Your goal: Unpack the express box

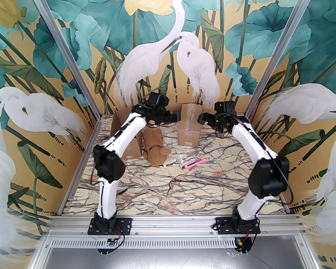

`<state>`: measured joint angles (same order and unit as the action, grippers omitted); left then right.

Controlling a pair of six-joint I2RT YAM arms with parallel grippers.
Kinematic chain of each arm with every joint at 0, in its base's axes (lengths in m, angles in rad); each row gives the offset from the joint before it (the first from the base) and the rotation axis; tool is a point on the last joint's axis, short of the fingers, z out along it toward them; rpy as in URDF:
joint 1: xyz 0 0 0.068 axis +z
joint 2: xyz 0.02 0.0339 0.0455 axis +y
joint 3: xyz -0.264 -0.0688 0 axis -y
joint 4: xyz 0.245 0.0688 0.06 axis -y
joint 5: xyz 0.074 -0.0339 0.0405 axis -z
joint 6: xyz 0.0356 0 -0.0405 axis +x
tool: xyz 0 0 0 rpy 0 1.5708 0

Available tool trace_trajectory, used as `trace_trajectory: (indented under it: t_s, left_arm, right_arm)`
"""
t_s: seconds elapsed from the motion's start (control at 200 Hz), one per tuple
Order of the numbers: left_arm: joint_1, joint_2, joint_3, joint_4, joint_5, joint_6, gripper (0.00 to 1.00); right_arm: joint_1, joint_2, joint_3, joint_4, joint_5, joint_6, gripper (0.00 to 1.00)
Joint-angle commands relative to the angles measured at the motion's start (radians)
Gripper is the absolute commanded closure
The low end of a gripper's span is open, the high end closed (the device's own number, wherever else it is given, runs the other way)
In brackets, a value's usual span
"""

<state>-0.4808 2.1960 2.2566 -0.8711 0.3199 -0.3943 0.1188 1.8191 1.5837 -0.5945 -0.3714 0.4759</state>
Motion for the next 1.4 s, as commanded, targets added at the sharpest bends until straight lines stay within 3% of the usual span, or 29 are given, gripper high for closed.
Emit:
trace_trajectory:
  t_s: [0.0, 0.365, 0.57, 0.805, 0.94, 1.15, 1.295, 1.395]
  left_arm:
    - [-0.002, 0.057, 0.079, 0.047, 0.095, -0.041, 0.01]
    - [-0.039, 0.136, 0.076, 0.094, 0.238, -0.044, 0.01]
    - [-0.088, 0.091, 0.009, 0.095, 0.278, -0.007, 0.01]
    - [-0.152, -0.045, -0.197, 0.111, 0.275, 0.029, 0.01]
    - [-0.183, -0.143, -0.332, 0.138, 0.239, 0.046, 0.01]
    - [-0.191, -0.291, -0.464, 0.153, 0.027, 0.103, 0.01]
    - [-0.192, -0.324, -0.471, 0.146, -0.048, 0.150, 0.01]
    - [-0.191, -0.343, -0.465, 0.139, -0.095, 0.179, 0.01]
  right_arm:
    - [0.002, 0.074, 0.100, 0.050, -0.166, -0.020, 0.01]
    - [0.001, 0.244, 0.246, 0.083, -0.308, 0.002, 0.01]
    - [0.003, 0.182, 0.146, 0.123, -0.354, 0.019, 0.02]
    - [0.008, 0.034, -0.051, 0.104, -0.355, 0.012, 0.07]
    - [0.020, -0.082, -0.172, 0.095, -0.278, 0.007, 0.06]
    - [0.006, -0.244, -0.231, 0.018, -0.016, 0.059, 0.02]
    - [-0.003, -0.383, -0.282, -0.097, 0.147, 0.184, 0.00]
    - [0.000, -0.475, -0.394, -0.177, 0.127, 0.323, 0.04]
